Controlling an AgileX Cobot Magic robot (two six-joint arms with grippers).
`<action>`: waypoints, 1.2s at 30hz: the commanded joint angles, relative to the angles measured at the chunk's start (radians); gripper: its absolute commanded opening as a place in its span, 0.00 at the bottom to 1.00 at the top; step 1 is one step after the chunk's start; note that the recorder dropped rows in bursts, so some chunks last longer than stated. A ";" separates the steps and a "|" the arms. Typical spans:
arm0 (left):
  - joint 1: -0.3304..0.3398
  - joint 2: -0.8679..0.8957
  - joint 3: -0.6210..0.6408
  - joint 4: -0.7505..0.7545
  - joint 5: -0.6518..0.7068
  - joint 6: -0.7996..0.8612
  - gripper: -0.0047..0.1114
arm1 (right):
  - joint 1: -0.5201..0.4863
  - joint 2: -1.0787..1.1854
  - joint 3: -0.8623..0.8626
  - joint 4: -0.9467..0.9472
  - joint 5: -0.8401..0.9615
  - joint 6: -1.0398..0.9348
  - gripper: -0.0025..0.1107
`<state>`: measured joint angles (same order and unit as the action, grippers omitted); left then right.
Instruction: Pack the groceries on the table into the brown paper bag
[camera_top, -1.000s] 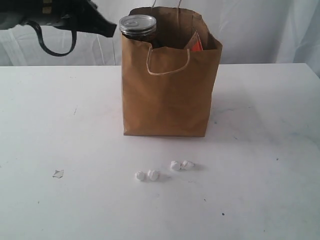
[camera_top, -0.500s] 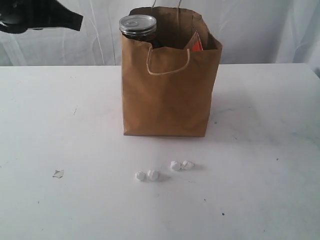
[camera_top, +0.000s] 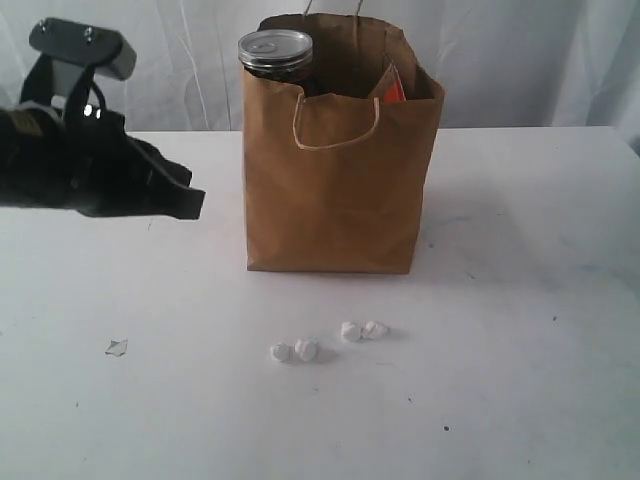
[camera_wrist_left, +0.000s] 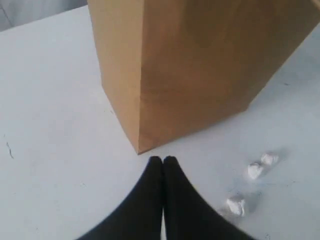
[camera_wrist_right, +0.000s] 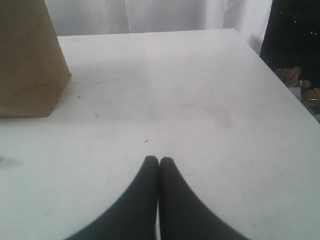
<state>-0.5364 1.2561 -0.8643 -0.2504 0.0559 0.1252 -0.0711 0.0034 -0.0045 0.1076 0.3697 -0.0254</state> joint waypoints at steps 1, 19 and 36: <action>-0.006 -0.053 0.160 0.053 -0.244 -0.141 0.04 | -0.009 -0.003 0.005 -0.001 -0.004 0.002 0.02; -0.006 0.066 0.518 0.701 -0.942 -0.422 0.04 | -0.009 -0.003 0.005 -0.001 -0.004 0.002 0.02; -0.006 0.307 0.420 0.779 -1.029 -0.436 0.04 | -0.009 -0.003 0.005 -0.001 -0.004 0.002 0.02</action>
<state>-0.5364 1.5544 -0.4392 0.5267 -0.9629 -0.3020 -0.0711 0.0034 -0.0045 0.1076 0.3697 -0.0254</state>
